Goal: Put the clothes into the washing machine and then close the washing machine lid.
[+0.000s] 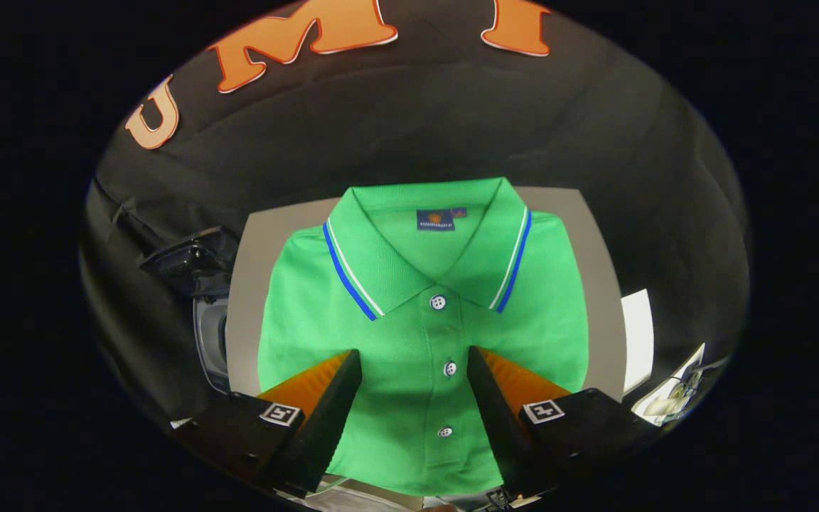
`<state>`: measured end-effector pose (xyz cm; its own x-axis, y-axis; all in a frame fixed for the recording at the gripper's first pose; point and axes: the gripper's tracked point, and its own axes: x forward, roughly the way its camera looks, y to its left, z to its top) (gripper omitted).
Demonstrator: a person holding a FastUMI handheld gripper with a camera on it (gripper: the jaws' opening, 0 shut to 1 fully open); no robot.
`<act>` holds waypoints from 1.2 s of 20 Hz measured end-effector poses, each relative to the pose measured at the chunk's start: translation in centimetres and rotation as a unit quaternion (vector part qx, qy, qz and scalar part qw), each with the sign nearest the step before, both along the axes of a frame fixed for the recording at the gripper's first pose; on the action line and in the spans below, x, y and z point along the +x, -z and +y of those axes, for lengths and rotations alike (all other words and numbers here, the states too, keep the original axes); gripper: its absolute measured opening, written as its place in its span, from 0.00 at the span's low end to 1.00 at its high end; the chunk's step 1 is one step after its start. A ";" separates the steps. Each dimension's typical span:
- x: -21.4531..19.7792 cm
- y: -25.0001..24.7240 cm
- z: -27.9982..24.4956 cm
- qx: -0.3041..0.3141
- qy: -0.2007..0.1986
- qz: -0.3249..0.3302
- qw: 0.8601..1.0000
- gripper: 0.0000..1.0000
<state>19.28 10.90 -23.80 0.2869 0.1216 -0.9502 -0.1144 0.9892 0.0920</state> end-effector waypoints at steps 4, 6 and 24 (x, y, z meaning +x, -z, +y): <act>-0.3 0.4 -0.1 -0.024 -0.046 0.009 0.999 0.98; -0.3 -0.1 -0.5 -0.021 -0.052 0.010 0.998 0.96; 2.6 -0.1 -2.9 0.066 0.093 -0.334 0.936 0.15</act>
